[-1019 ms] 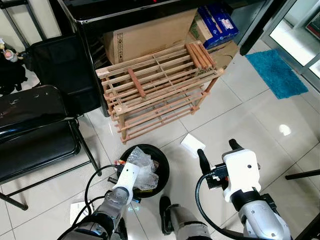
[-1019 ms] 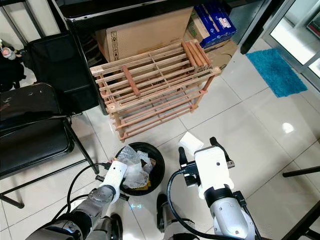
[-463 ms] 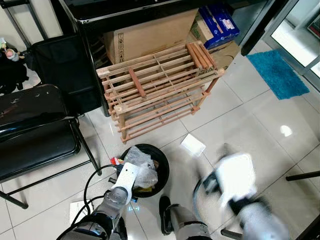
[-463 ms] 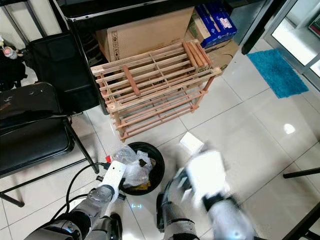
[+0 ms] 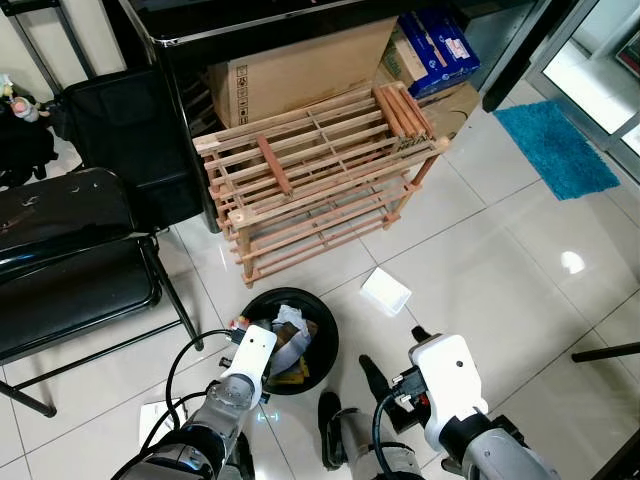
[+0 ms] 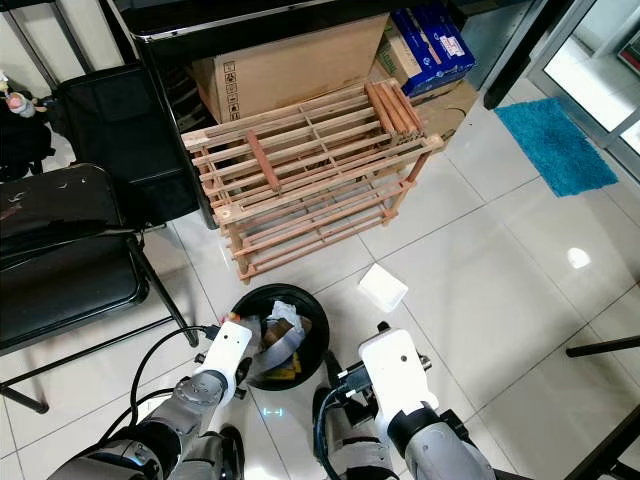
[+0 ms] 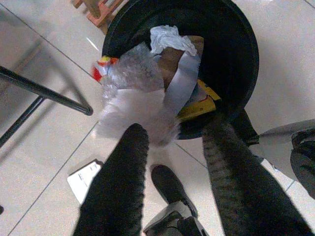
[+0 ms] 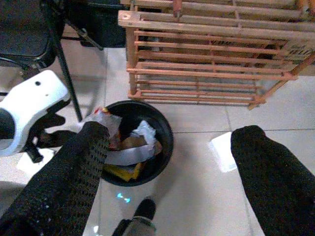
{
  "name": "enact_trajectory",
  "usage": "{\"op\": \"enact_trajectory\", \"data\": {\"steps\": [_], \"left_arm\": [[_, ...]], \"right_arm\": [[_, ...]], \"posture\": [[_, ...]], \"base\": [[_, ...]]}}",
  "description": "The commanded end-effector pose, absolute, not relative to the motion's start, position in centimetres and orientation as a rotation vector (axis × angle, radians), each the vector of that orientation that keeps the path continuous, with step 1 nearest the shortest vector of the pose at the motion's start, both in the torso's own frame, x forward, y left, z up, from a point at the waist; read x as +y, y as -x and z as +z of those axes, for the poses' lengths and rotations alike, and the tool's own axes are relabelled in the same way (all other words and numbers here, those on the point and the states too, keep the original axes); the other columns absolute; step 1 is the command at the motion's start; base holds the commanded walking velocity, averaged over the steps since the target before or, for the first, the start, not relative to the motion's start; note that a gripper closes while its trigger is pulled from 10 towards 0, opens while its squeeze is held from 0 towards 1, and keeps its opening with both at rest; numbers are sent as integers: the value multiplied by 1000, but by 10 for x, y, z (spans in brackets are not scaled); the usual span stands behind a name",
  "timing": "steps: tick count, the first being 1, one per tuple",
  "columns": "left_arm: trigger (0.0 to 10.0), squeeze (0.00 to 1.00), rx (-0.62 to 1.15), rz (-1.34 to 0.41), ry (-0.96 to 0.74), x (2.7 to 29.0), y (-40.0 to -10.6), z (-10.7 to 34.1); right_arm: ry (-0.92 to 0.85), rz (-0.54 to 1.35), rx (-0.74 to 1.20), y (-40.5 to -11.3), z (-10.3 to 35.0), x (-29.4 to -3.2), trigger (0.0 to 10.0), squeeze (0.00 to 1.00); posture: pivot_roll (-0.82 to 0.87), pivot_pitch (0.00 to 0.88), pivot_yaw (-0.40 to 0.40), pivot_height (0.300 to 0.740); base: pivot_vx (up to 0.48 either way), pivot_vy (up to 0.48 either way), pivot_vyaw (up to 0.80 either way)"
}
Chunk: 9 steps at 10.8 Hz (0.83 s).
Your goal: Picking trash to rubbish bin
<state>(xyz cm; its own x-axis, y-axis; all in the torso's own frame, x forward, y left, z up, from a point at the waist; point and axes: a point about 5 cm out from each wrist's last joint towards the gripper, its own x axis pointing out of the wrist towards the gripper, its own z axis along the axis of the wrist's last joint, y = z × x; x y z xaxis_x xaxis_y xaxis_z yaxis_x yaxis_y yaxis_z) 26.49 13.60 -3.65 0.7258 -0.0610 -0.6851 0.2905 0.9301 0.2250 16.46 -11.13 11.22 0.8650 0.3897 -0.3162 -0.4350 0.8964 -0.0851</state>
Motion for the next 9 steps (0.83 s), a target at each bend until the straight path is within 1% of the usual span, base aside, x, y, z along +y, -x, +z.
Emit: {"op": "enact_trajectory", "data": {"steps": [1,9], "left_arm": [[10000,1000,786,-206,-330,133,-252,-47],[10000,1000,788,-204,-336,135,-253,-46]], "right_arm": [[148,437,336,-160,108,-114,10000,0],[164,428,345,-159,106,-117,10000,0]], "posture": [[-114,304,-128,740],[-113,303,-121,740]], "base": [[0,0,0],[0,0,0]]}}
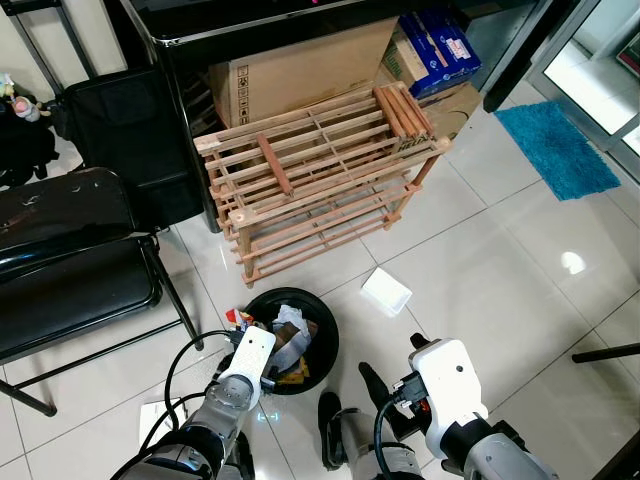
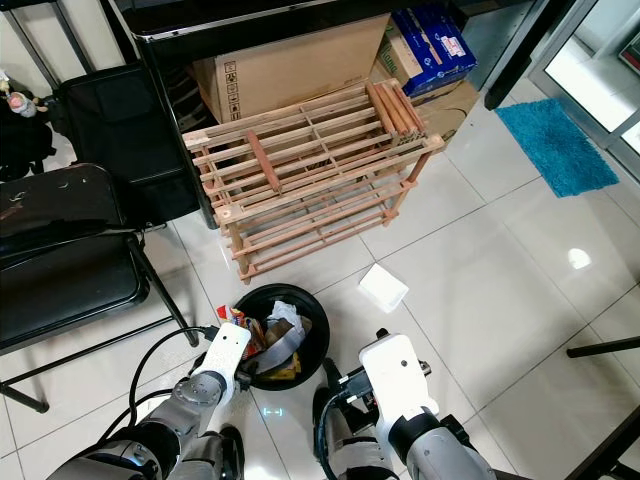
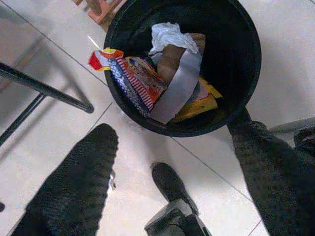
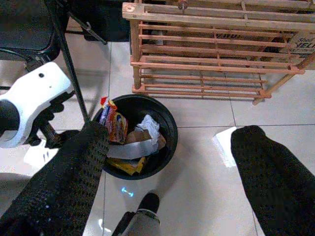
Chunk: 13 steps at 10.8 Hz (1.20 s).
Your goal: Picking trash to rubbish bin
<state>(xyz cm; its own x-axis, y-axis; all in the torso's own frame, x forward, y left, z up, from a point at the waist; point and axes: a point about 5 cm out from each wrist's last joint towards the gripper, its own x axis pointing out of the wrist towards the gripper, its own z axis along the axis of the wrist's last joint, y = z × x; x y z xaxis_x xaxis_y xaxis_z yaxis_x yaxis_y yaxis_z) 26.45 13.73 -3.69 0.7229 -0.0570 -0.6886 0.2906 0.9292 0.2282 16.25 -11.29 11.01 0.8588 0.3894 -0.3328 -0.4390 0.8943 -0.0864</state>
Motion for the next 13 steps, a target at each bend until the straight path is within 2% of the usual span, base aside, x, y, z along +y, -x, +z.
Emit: {"op": "enact_trajectory", "data": {"steps": [1,4,8,12,13], "left_arm": [[10000,1000,777,-211,-319,132,-256,-43],[10000,1000,653,-214,-268,130,-281,-21],[10000,1000,244,-296,-227,113,-322,51],[10000,1000,-106,-361,-233,97,-333,133],[10000,1000,-128,-372,-231,93,-332,142]], "right_arm": [[166,425,346,-160,105,-117,10000,0],[182,399,311,-174,103,-118,10000,0],[186,268,116,-219,118,-124,10000,0],[182,92,-115,-250,146,-137,10000,0],[181,61,-140,-251,150,-140,10000,0]], "posture": [[-107,300,-117,740],[-44,275,-95,740],[95,201,-62,740],[167,144,-48,740],[170,136,-47,740]], "base": [[0,0,0],[0,0,0],[0,0,0],[0,0,0],[0,0,0]]}}
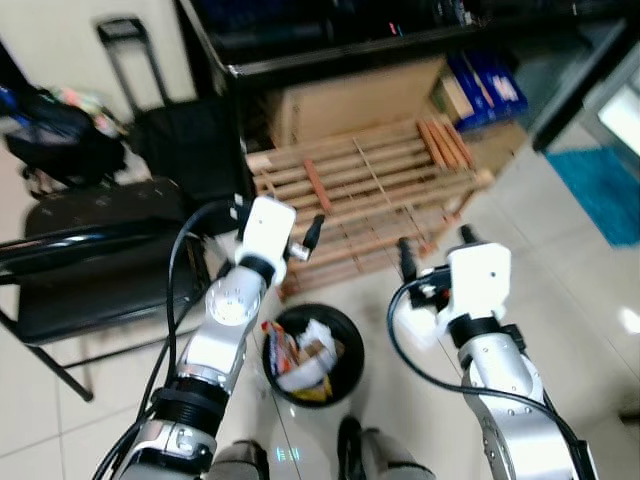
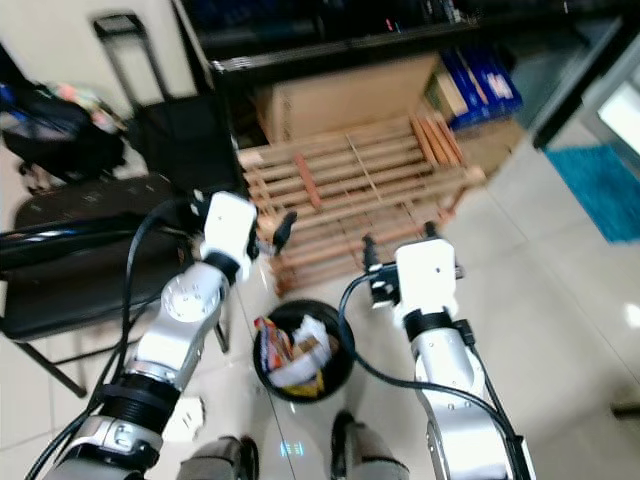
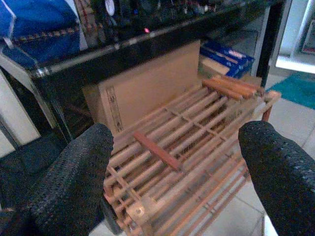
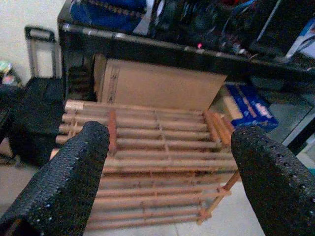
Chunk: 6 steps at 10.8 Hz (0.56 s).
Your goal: Picking trash to rubbish bin
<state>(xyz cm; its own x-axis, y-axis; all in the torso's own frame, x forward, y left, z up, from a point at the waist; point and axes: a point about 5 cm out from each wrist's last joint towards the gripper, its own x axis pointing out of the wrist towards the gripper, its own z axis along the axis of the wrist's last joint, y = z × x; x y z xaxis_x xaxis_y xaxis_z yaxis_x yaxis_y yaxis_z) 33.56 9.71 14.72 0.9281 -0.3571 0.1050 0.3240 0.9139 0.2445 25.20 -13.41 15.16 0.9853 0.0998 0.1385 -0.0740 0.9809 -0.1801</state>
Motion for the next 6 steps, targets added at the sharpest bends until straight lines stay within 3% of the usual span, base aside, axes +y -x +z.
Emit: {"op": "enact_trajectory", "data": {"steps": [1,2,6], "left_arm": [[10000,0,-136,-384,-211,90,-332,147],[10000,0,-174,-398,-179,83,-330,159],[10000,0,-205,-435,-139,68,-330,175]], "right_arm": [[180,31,-159,-252,152,-143,10000,0],[189,-34,-191,-253,157,-152,10000,0],[205,-149,-240,-251,170,-174,10000,0]], "posture": [[173,123,-47,740],[171,110,-48,740],[141,81,-47,740]], "base": [[0,0,0],[0,0,0],[0,0,-752]]}}
